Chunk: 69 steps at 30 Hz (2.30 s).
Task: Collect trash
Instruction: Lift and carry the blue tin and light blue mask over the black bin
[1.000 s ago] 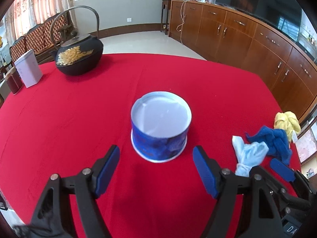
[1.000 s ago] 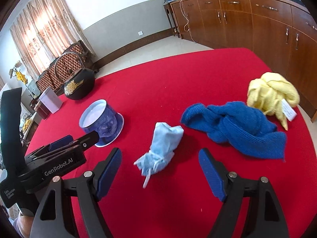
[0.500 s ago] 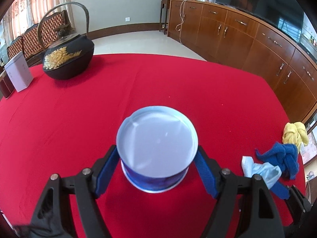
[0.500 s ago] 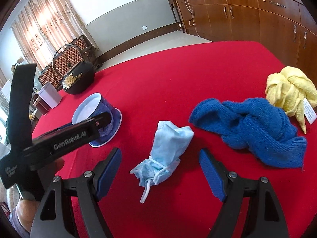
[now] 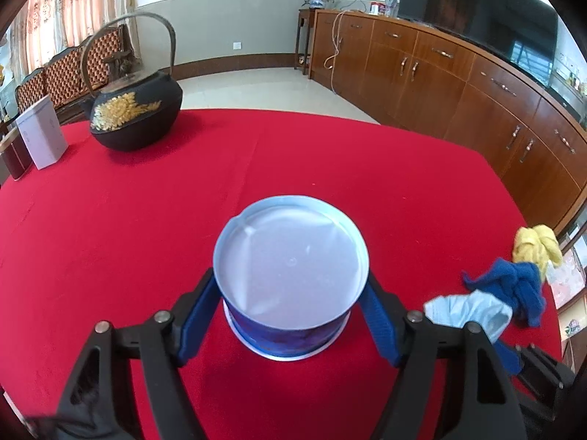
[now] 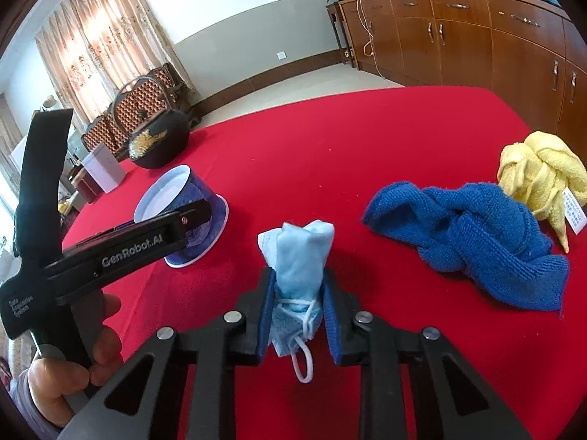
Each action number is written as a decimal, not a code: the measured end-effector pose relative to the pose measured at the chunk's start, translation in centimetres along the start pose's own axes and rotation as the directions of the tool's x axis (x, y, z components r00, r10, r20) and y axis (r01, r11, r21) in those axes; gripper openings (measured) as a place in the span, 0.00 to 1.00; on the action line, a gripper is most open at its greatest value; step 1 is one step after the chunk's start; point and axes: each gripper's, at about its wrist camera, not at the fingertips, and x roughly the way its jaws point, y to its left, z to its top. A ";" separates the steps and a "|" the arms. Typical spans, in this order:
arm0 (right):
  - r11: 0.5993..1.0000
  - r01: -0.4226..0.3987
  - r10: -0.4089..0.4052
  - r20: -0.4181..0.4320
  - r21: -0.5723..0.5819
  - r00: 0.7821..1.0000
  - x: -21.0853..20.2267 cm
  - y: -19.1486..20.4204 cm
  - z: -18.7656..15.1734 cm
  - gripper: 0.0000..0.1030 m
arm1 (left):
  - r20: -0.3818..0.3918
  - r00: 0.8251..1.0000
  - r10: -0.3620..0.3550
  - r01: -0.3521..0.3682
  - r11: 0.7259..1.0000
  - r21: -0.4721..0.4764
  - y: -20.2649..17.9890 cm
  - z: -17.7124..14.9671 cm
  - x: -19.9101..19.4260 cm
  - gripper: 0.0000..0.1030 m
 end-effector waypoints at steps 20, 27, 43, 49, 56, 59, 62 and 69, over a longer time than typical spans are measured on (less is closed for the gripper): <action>0.994 0.050 -0.057 0.074 0.094 0.996 -12.3 -4.5 -4.2 0.26 | -0.013 0.993 -0.120 0.120 0.990 0.067 -5.1 -4.8 -7.8 0.73; 0.980 0.114 -0.134 0.119 0.161 0.984 -18.1 -8.3 -6.7 0.26 | -0.033 0.976 -0.216 0.218 0.967 0.130 -10.3 -6.5 -9.6 0.73; 0.864 0.290 -0.377 0.148 0.411 0.914 -30.5 -22.1 -14.0 0.26 | -0.174 0.886 -0.430 0.464 0.823 0.327 -28.4 -11.1 -11.2 0.73; 0.813 0.326 -0.437 0.134 0.482 0.890 -34.1 -26.3 -16.9 0.26 | -0.229 0.858 -0.460 0.514 0.770 0.379 -34.0 -13.6 -11.6 0.73; 0.761 0.353 -0.478 0.104 0.544 0.872 -36.7 -30.4 -20.1 0.26 | -0.278 0.842 -0.462 0.539 0.732 0.418 -38.2 -16.1 -11.6 0.73; 0.744 0.357 -0.484 0.088 0.564 0.870 -36.9 -31.7 -21.2 0.26 | -0.302 0.840 -0.451 0.542 0.724 0.427 -39.3 -17.0 -10.9 0.73; 0.728 0.358 -0.483 0.067 0.584 0.873 -36.7 -33.1 -22.2 0.26 | -0.324 0.837 -0.440 0.545 0.720 0.430 -39.9 -17.7 -10.2 0.73; 0.688 0.353 -0.458 0.003 0.634 0.889 -34.6 -37.1 -23.7 0.26 | -0.374 0.836 -0.403 0.541 0.721 0.433 -41.3 -19.7 -7.8 0.73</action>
